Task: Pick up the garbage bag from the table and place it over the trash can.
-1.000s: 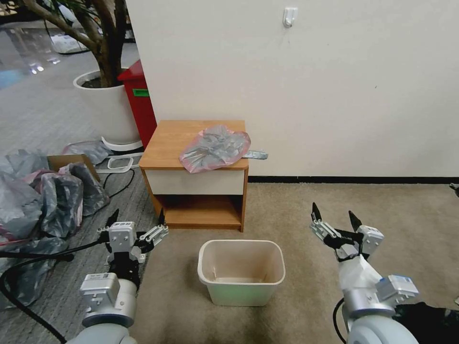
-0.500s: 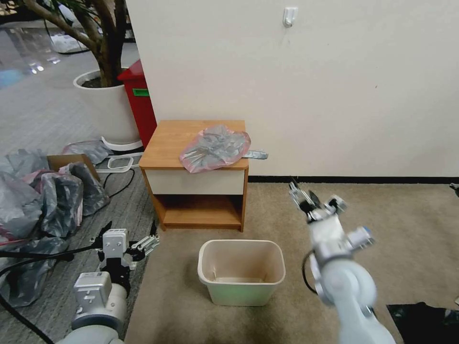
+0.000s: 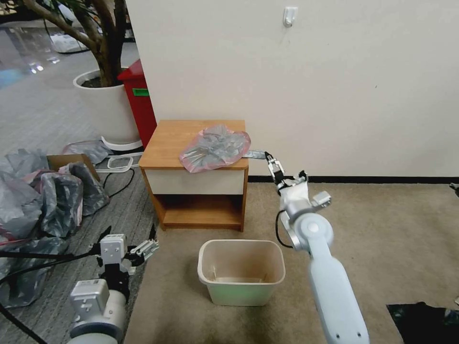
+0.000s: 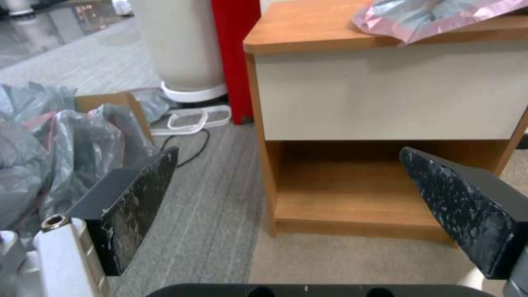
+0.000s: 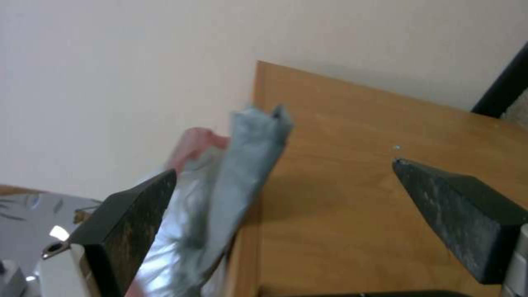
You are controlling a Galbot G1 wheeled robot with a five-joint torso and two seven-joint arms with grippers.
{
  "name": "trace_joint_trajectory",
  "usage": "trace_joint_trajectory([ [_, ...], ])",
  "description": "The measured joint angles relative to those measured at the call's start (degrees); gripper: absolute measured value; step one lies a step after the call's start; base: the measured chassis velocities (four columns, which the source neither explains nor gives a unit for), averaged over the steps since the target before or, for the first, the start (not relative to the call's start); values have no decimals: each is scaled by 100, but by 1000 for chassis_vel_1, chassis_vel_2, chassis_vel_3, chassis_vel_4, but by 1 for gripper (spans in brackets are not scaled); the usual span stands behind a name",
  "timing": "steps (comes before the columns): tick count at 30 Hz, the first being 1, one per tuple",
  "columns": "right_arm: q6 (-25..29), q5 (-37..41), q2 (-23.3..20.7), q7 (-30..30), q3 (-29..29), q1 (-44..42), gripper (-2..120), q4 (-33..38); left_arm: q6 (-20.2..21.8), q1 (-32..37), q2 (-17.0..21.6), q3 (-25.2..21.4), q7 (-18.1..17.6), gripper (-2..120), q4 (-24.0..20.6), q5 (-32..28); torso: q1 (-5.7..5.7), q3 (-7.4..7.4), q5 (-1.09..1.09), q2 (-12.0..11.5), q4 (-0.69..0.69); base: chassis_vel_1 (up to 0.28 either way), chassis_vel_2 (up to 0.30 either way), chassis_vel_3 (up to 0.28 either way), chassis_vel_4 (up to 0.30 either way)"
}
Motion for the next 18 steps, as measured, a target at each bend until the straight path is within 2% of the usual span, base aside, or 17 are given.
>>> trace_joint_trajectory([
  [4, -1, 59, 73, -8, 43, 313, 100, -426, -33, 27, 10, -25, 23, 100, 2, -1, 0, 0, 0, 0, 0, 0, 0, 0, 0],
  [7, 5, 131, 110, -21, 75, 463, 94, -586, -78, 69, 20, -63, 66, 100, 2, 14, 0, 0, 0, 0, 0, 0, 0, 0, 0],
  [10, 22, 187, 150, -68, 85, 549, 82, -654, -91, 76, 23, -72, 83, 100, 3, 24, 0, 0, 0, 0, 0, 0, 0, 0, 0],
  [11, 22, 187, 150, -68, 85, 549, 82, -654, -91, 76, 23, -72, 83, 100, 3, 24, 0, 0, 0, 0, 0, 0, 0, 0, 0],
  [15, 43, 187, 190, -168, 96, 594, 62, -703, -92, 77, -17, -2, 169, 100, 4, 110, 0, -1, 0, 0, 0, 0, 0, 0, 0],
  [16, 43, 187, 190, -168, 96, 594, 62, -703, -92, 77, -17, -2, 169, 100, 4, 110, 0, -1, 0, 0, 0, 0, 0, 0, 0],
  [18, 54, 178, 203, -188, 98, 598, 52, -706, -91, 74, -36, 22, 203, 100, 4, 153, 0, -1, 0, 0, 0, 0, 0, 0, 0],
])
